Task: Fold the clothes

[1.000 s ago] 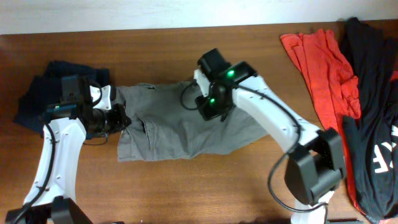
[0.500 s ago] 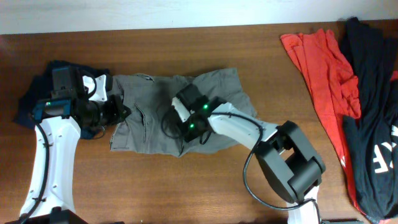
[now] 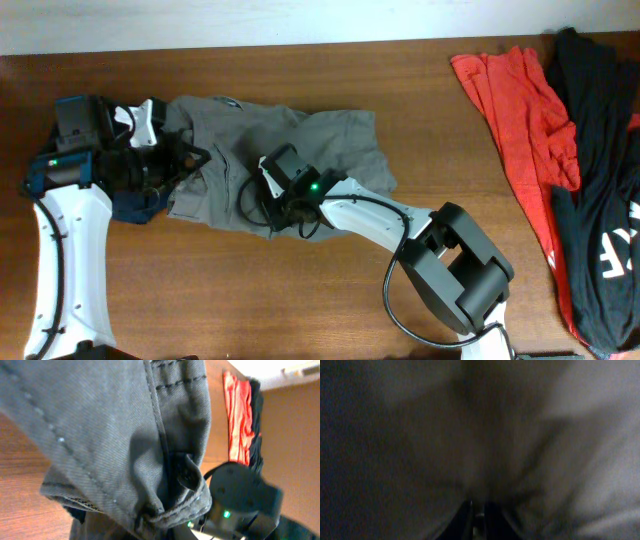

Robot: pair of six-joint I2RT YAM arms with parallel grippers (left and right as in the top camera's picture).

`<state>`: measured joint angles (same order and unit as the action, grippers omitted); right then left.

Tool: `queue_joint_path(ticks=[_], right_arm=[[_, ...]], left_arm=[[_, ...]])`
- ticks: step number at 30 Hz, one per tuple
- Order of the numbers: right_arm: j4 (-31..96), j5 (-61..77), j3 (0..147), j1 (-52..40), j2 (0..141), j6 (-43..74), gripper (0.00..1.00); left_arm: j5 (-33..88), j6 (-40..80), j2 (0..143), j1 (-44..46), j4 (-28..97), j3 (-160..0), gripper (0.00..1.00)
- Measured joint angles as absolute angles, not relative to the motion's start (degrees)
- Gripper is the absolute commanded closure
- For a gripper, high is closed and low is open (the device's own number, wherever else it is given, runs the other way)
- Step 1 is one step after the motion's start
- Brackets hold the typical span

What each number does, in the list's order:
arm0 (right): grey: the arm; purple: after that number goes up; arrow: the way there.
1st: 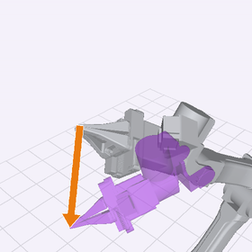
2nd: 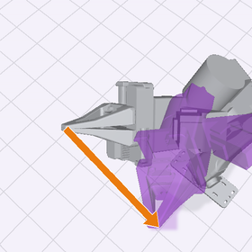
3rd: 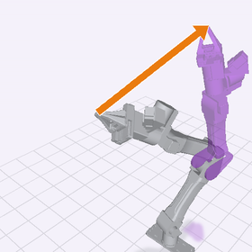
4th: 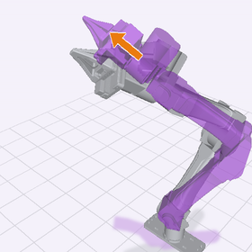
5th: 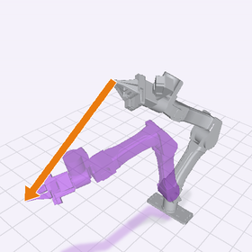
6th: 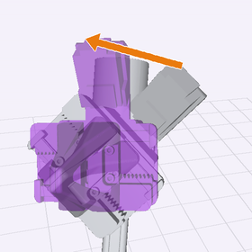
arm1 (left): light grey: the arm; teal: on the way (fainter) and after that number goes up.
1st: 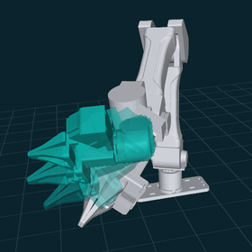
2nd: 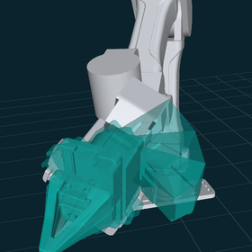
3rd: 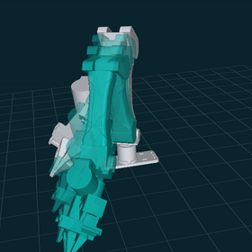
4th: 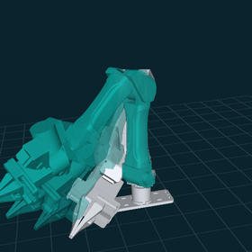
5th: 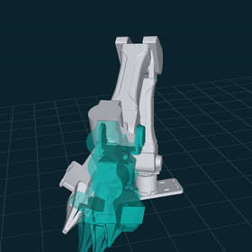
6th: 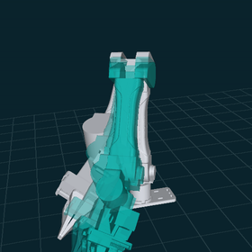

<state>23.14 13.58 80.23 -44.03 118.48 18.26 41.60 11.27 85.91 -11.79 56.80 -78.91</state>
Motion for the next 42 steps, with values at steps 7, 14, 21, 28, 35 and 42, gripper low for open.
queue_joint_path(ticks=[7, 14, 21, 28, 35, 42], right_arm=[[19.7, 7.4, 80.2, -44.6, 118.8, 20.8, 0.81], [17.1, 6.0, 82.2, -38.2, 118.9, 20.5, 0.81], [4.4, 8.1, 84.2, -32.4, 119.1, 20.4, 0.82], [-2.2, 13.1, 84.6, -32.7, 126.8, 20.4, 0.85], [-2.0, 22.0, 85.4, -35.9, 132.3, 20.4, 0.88], [-0.5, 23.6, 85.8, -43.7, 132.4, 22.6, 0.84]], left_arm=[[39.5, 12.9, 85.9, -12.1, 57.5, -79.4, 1.0], [32.9, 13.3, 85.9, -12.1, 57.5, -79.4, 1.0], [31.4, 13.8, 85.9, -12.1, 57.7, -79.4, 1.0], [31.1, 15.9, 85.9, -12.1, 57.7, -79.4, 1.0], [30.9, 20.1, 85.9, -12.1, 53.1, -79.4, 1.0], [26.6, 20.9, 85.9, -11.4, 54.2, -79.4, 1.0]])
